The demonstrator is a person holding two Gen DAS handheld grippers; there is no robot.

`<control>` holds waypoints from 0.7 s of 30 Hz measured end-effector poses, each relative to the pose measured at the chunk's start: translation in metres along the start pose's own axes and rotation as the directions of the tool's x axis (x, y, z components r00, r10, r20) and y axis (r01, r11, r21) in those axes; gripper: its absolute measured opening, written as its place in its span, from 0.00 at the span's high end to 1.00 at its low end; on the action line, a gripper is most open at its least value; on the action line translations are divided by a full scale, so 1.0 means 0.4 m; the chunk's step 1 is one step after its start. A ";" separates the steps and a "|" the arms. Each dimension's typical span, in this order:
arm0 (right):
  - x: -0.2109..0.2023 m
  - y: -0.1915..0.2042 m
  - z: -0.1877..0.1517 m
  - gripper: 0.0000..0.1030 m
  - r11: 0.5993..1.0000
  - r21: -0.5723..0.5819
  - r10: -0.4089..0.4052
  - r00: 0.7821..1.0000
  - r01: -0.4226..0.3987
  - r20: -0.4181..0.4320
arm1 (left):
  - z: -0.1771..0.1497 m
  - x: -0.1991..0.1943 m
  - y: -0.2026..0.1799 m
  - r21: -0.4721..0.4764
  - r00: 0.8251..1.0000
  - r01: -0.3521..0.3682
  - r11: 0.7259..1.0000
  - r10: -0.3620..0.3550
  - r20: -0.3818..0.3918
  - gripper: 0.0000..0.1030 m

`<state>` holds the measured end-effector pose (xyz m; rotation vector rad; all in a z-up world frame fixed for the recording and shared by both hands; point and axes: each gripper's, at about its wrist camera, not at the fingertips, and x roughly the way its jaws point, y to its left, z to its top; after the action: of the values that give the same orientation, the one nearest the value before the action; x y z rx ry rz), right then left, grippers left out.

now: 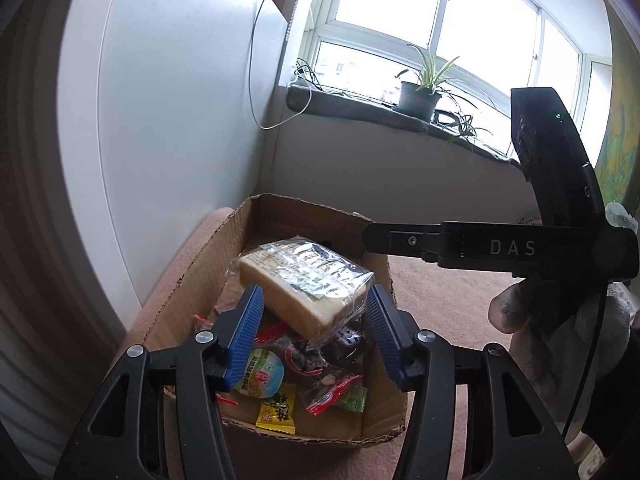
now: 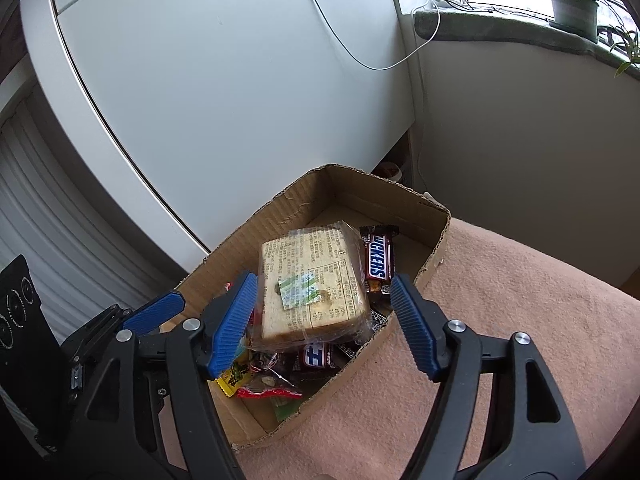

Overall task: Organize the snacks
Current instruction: 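Open both tools to release the bread loaf into the box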

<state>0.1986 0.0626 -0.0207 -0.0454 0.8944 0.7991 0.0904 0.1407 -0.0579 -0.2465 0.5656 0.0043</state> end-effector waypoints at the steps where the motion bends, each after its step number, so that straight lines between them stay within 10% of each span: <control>1: -0.007 0.000 -0.004 0.27 1.000 -0.002 -0.005 1.000 0.005 0.005 | -0.005 -0.001 0.003 -0.006 1.000 -0.003 1.000 0.003 -0.003 0.47; 12: -0.120 -0.008 -0.095 0.17 0.994 -0.011 -0.110 0.989 0.112 0.098 | -0.039 -0.044 -0.049 0.032 0.993 -0.111 0.993 0.110 0.036 0.27; 21: -0.230 0.023 -0.190 0.02 0.949 -0.086 -0.279 0.934 0.304 0.224 | -0.048 -0.080 -0.100 0.071 0.987 -0.142 0.987 0.136 0.080 0.20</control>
<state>0.1077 -0.0133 -0.0017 -0.1926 0.6198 0.5648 0.0561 0.0993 -0.0476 -0.1316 0.5063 0.1265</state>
